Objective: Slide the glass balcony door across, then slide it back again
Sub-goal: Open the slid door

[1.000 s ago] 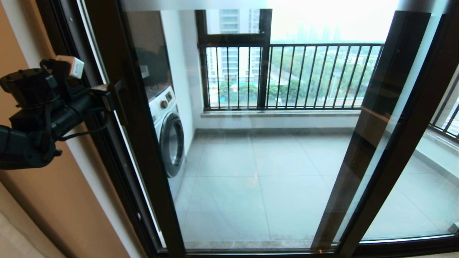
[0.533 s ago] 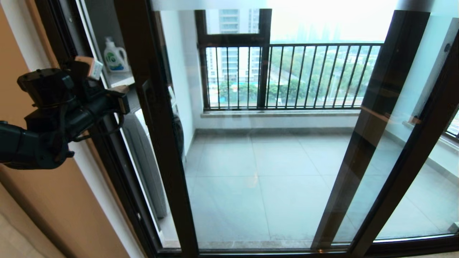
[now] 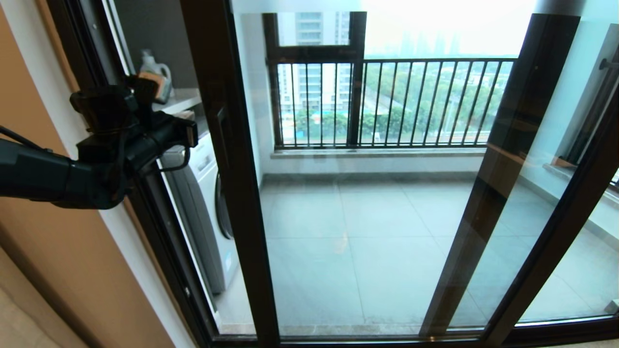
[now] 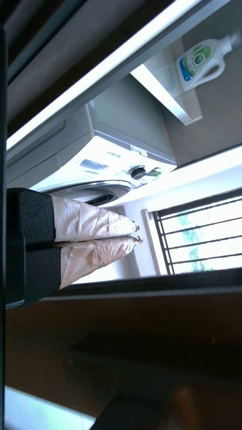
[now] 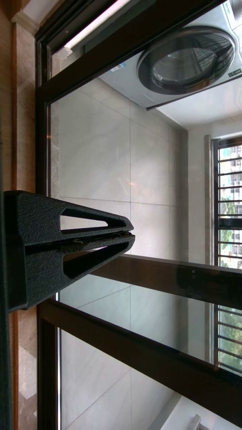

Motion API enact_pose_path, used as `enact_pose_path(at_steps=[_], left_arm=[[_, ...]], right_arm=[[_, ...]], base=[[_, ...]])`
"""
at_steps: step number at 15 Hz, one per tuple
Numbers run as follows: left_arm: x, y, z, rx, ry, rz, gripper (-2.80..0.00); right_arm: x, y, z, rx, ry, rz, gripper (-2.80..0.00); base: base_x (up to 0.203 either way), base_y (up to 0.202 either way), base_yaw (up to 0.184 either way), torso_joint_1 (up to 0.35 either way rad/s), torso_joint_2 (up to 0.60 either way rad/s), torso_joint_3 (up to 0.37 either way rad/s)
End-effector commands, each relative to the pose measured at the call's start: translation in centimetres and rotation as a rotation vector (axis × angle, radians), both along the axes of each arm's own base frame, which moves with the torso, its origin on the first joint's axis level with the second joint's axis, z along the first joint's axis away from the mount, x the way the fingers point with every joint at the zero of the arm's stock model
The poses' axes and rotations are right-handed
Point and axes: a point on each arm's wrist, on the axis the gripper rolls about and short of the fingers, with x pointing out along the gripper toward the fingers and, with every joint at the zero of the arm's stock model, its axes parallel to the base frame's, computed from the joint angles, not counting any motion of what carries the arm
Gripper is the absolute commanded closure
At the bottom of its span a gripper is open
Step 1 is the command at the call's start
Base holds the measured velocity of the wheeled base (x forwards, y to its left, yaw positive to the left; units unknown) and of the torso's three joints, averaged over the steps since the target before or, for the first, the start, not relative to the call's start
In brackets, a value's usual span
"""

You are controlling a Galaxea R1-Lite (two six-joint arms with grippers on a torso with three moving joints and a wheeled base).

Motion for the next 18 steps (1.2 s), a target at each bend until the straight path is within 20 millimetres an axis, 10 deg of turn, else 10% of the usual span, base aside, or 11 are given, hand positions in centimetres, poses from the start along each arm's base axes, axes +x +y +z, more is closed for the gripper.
enact_pose_path(at_steps=[1,18], left_arm=[[1.4,-1.3,-0.4,0.002,0.0,-0.018,0.0],[1.8,-10.4,0.2,0.016,-0.034,-0.164,0.0]], right_arm=[[0.0,0.0,-0.1,-0.001,0.004,0.001,0.0],[0.0,0.0,-0.1,-0.001,0.004,0.001,0.0]], base=[[0.0,0.0,0.0,0.0,0.0,0.0],[0.0,0.0,0.0,0.0,0.0,0.0]])
